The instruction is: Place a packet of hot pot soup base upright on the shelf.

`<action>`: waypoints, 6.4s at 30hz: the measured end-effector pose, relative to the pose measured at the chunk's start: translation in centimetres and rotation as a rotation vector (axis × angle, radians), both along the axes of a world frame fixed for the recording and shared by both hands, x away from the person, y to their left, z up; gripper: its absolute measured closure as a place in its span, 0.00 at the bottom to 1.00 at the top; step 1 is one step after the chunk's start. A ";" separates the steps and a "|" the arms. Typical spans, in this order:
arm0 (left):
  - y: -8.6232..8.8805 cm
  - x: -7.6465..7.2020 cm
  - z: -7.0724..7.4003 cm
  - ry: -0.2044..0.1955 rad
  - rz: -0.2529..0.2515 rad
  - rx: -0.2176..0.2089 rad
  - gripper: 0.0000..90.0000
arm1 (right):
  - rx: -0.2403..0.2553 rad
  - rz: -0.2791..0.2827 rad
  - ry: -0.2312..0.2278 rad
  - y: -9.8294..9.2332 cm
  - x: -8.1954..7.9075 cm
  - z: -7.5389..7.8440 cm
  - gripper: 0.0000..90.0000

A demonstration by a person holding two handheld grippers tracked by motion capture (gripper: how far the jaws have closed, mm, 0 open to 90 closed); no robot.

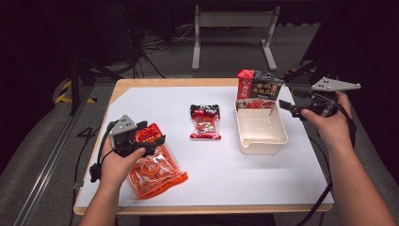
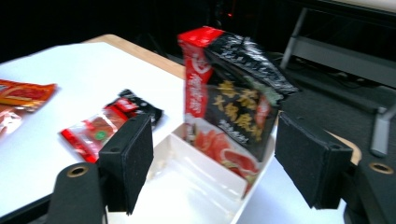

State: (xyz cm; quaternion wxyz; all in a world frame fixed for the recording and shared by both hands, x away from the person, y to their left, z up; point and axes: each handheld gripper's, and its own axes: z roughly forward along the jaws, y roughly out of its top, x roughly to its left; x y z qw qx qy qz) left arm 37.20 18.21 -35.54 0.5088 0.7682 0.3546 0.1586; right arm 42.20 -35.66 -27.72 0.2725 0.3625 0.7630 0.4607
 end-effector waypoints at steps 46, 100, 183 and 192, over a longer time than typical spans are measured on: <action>4.1 0.8 -0.2 -0.047 0.143 -0.022 0.08 | 0.004 0.233 0.067 5.9 -6.0 -5.9 0.29; 11.1 2.8 -8.6 0.317 0.416 0.100 0.17 | -0.053 0.296 0.077 8.9 -5.6 -7.7 0.28; 9.9 2.3 -5.9 0.222 0.266 -0.135 1.00 | -0.010 0.335 0.108 9.4 -5.8 -7.6 0.48; 9.3 1.7 -3.9 0.167 0.244 -0.177 1.00 | -0.008 0.351 0.101 9.4 -6.0 -7.2 0.61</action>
